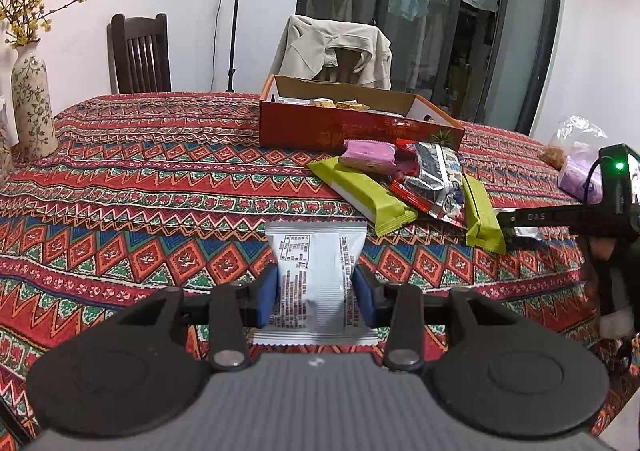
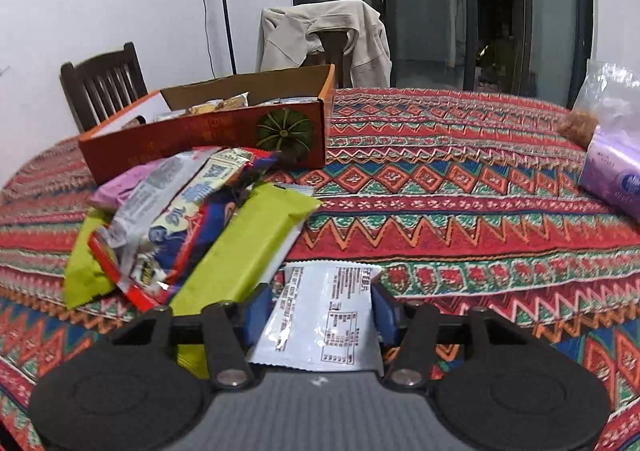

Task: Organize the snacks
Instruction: 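Carry both white packets over the cardboard box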

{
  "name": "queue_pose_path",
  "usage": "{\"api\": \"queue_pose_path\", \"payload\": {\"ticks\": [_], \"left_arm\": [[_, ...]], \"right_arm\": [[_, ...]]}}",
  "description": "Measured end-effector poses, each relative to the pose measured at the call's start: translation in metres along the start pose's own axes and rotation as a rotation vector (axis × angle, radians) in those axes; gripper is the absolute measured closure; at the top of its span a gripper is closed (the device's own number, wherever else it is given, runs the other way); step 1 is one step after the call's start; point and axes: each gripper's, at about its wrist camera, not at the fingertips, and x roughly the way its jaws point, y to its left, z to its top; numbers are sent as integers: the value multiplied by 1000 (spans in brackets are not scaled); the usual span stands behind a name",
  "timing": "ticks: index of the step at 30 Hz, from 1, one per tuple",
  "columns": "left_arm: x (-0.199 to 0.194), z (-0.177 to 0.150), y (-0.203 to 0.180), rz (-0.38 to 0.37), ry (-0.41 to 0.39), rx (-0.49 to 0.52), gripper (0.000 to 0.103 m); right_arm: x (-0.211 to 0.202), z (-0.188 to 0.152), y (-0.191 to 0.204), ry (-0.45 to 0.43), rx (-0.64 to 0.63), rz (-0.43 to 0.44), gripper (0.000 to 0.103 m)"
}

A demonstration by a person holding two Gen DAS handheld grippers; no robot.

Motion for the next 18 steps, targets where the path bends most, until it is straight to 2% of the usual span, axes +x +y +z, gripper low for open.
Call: {"api": "queue_pose_path", "payload": {"ticks": [3,9,14,18], "left_arm": [[3,-2,-2,-10,10,-2,62],[-1,-3,-10,-35,6,4,62],[-13,4,-13,-67,-20,13,62],[-20,18,-12,-96,-59,11,62]], "right_arm": [[-8,-5,-2,-3,-25,-18,53],[-42,-21,-11,6,-42,36,58],[-111,-41,-5,-25,-80,145,58],[-171,-44,-13,-95,-98,159,58]]}}
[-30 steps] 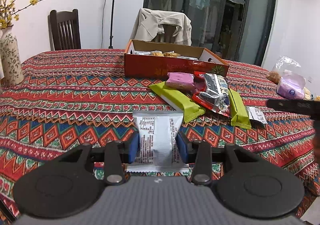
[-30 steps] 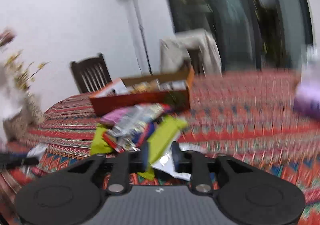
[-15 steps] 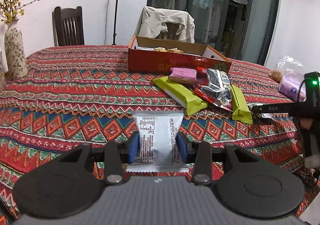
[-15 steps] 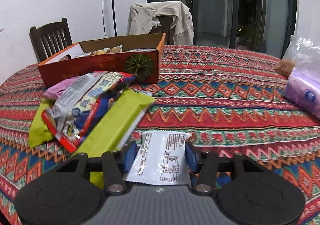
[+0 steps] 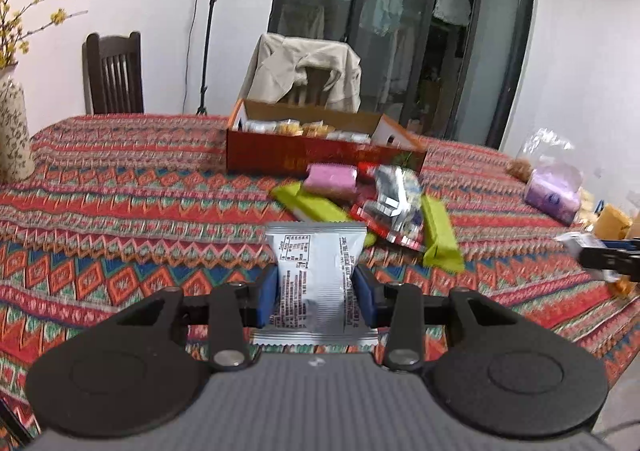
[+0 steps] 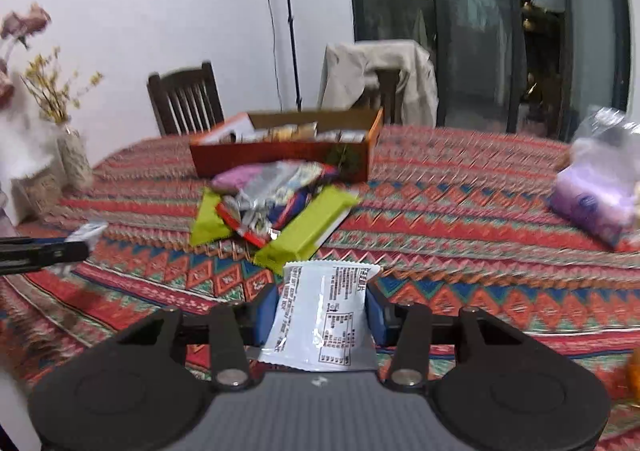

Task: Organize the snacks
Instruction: 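Carry both white packets over the cardboard box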

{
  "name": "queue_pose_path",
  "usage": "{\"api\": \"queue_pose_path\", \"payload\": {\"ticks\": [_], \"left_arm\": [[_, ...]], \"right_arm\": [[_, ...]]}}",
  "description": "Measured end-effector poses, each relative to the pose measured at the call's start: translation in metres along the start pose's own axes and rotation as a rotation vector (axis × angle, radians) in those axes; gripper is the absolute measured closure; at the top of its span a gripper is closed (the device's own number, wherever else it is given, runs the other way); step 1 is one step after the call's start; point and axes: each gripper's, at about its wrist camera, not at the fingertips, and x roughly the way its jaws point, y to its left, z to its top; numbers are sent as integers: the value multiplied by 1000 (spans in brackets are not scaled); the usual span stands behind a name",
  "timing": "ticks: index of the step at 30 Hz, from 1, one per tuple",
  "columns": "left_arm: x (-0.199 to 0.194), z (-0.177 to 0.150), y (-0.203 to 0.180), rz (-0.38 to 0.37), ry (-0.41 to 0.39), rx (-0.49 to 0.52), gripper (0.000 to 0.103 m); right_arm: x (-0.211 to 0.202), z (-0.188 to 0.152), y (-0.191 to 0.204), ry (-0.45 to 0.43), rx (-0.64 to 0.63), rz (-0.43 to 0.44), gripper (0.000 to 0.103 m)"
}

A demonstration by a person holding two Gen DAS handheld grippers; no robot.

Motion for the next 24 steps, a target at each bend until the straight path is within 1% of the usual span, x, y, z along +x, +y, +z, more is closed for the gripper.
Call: {"api": "queue_pose_path", "payload": {"ticks": [3,6,8,11,13,16,19,21,24], "left_arm": [[-1,16,0,-9,-33,13,62],[-1,35,4,-19,-70,27,62],[6,53,8,-20,-98,41,62],[32,84,16,23,-100,59,62],[56,105,22,37,-82,61,62],[102,137,31,49,-47,52,62],[153,163,41,57,-4,39,62],[190,177,45,58,26,35,62],[243,192,50,64,70,25,62]], "right_arm": [[-29,11,-1,-45,-26,-38,58],[-39,27,3,-76,-82,-34,58],[-35,43,1,-98,-101,-13,57],[-14,71,2,-140,-134,17,57],[10,91,4,-164,-135,55,57],[65,129,9,-179,-142,111,57],[125,168,17,-159,-130,170,58],[171,194,21,-131,-111,213,57],[243,227,29,-86,-78,219,57]]}}
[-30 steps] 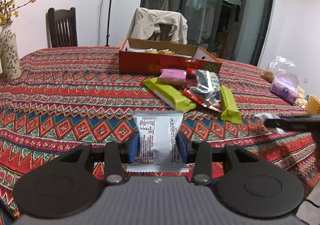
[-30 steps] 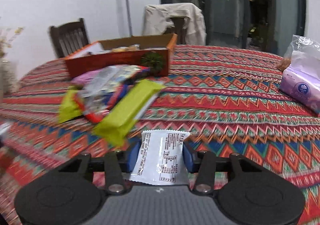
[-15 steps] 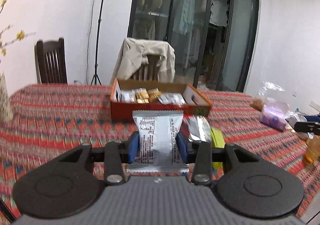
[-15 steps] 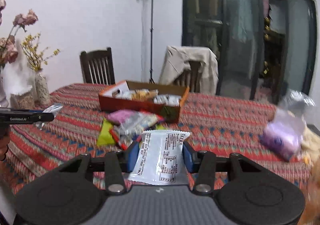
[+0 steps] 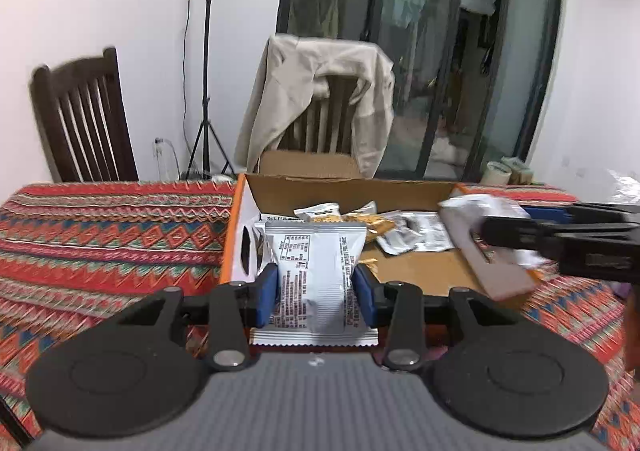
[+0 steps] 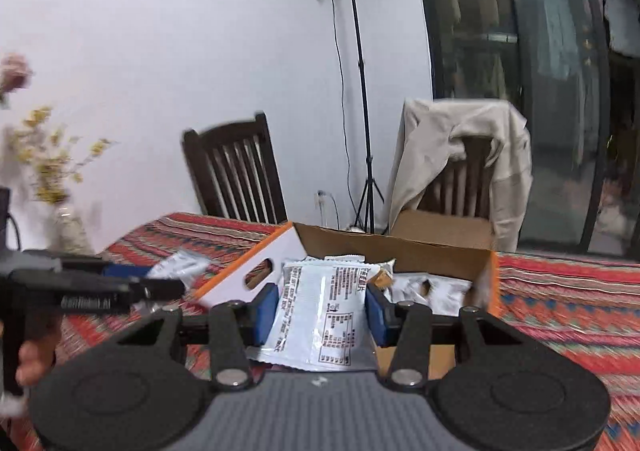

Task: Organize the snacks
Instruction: 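Carry both white packets over the cardboard box, then open both tools to drop the white packets into the box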

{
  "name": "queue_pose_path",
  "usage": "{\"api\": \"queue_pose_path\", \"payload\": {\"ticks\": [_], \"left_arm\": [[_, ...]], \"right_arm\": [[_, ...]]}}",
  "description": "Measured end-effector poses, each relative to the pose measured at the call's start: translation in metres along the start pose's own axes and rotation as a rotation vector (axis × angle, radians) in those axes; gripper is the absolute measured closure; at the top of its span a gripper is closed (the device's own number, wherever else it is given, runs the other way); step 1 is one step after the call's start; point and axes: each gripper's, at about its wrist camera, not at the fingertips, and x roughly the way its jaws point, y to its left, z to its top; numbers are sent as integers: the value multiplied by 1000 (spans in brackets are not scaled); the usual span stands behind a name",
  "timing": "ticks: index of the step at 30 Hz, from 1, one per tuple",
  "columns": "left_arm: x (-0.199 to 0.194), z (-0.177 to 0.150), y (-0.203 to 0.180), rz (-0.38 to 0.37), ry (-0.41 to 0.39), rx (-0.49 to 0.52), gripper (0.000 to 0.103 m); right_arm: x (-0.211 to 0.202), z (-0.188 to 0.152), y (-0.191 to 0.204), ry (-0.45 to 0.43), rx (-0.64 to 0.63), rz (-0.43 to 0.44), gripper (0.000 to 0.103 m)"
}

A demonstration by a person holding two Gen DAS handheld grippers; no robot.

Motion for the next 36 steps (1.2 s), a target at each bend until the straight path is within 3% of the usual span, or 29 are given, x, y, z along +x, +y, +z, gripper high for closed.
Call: {"api": "queue_pose_path", "payload": {"ticks": [7,11,13,15,17,19,20,22,28,36], "left_arm": [[87,23,13,21,64,-6,62],[108,29,26,37,71,-10,63],[112,33,35,8,72,-34,63],[114,36,41,-14,69,-49,61],[113,34,40,-31,73,-49,61],[116,33,36,-55,94,-39,56],[116,30,34,-64,104,-32,52],[112,26,29,-64,103,-12,32],[74,28,29,-56,76,-5,28],[-28,25,16,-26,20,51,18]], "right_arm": [[152,14,-17,207,80,-60,57],[196,8,-13,286,98,-64,56],[206,4,-13,304,143,-43,54],[202,1,-20,298,193,17,53],[197,2,-27,274,221,47,38],[188,4,-31,247,225,35,29],[182,6,-32,233,210,14,29],[170,10,-33,213,170,-29,29],[130,15,-36,172,107,-89,28],[41,24,-17,119,1,-99,27]]}}
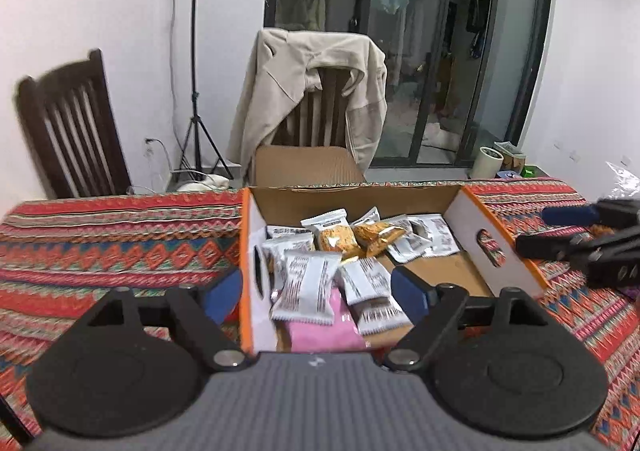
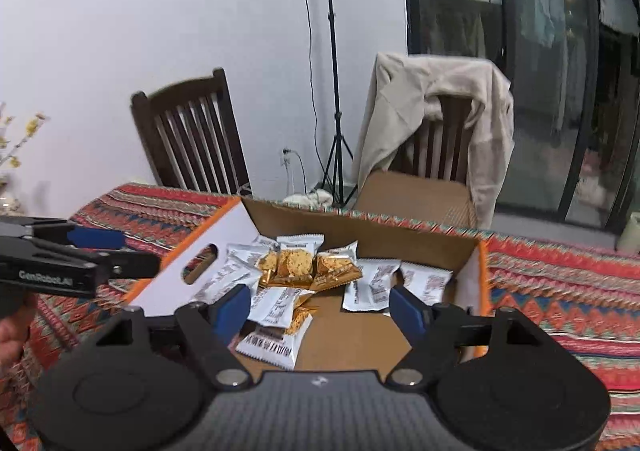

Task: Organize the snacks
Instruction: 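Open both tools to drop the white packets into the box, then withdraw both open tools and move them toward the remaining snacks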

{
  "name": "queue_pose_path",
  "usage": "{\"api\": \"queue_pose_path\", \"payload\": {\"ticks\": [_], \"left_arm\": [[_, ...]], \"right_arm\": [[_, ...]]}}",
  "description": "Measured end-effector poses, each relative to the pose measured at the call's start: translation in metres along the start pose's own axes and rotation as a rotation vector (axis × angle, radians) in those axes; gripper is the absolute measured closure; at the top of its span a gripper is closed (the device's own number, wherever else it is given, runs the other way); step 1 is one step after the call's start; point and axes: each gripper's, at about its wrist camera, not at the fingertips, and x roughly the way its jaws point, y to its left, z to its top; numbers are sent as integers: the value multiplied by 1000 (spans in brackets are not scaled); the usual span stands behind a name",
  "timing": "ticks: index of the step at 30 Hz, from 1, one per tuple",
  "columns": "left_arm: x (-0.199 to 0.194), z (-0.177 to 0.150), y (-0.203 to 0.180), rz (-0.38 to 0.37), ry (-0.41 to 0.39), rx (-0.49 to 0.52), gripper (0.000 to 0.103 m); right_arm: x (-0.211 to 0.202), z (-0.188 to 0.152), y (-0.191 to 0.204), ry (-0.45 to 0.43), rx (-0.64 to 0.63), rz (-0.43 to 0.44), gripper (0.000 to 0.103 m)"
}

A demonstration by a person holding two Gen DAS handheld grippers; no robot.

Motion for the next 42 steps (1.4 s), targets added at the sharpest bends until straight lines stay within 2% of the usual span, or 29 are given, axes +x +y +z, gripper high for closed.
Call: {"api": "queue_pose_path", "payload": {"ticks": [2,4,7,11,15,21,24,26,30,32,36,39,42], "left_arm": [[-35,-11,-5,0,-30,0,15],[-71,-23,-13,-2,-64,5,6],[-121,-48,-27,3,-117,31,3],[-180,-94,-49,14,-178,61,0],[-218,-140,-63,42,-215,57,0],[-252,-199,-72,36,-206,-53,0],[-255,-225,-75,52,-174,-93,0],[-247,-241,-81,55,-115,-104,0],[-228,-262,-86,57,-15,-89,0],[-222,-263,-87,68,-6,-81,0],[-213,-257,-84,59,-7,-102,0],[-201,-249,-85,57,8,-103,0],[-186,-241,-86,12,20,-109,0]], "right_arm": [[-32,-2,1,-30,-10,-2,26],[-65,-6,2,-64,-14,2,24],[-119,-22,7,-115,-27,16,17],[-180,-57,17,-165,-68,10,13],[-230,-100,32,-201,-106,-15,9],[-276,-172,54,-218,-119,-55,5],[-287,-212,62,-229,-87,-86,1],[-287,-239,67,-215,-59,-124,0],[-274,-286,66,-139,32,-141,0],[-267,-300,63,-90,83,-130,0],[-264,-311,63,-62,70,-148,0],[-268,-304,60,-81,70,-149,0],[-277,-290,57,-59,20,-159,1]]}}
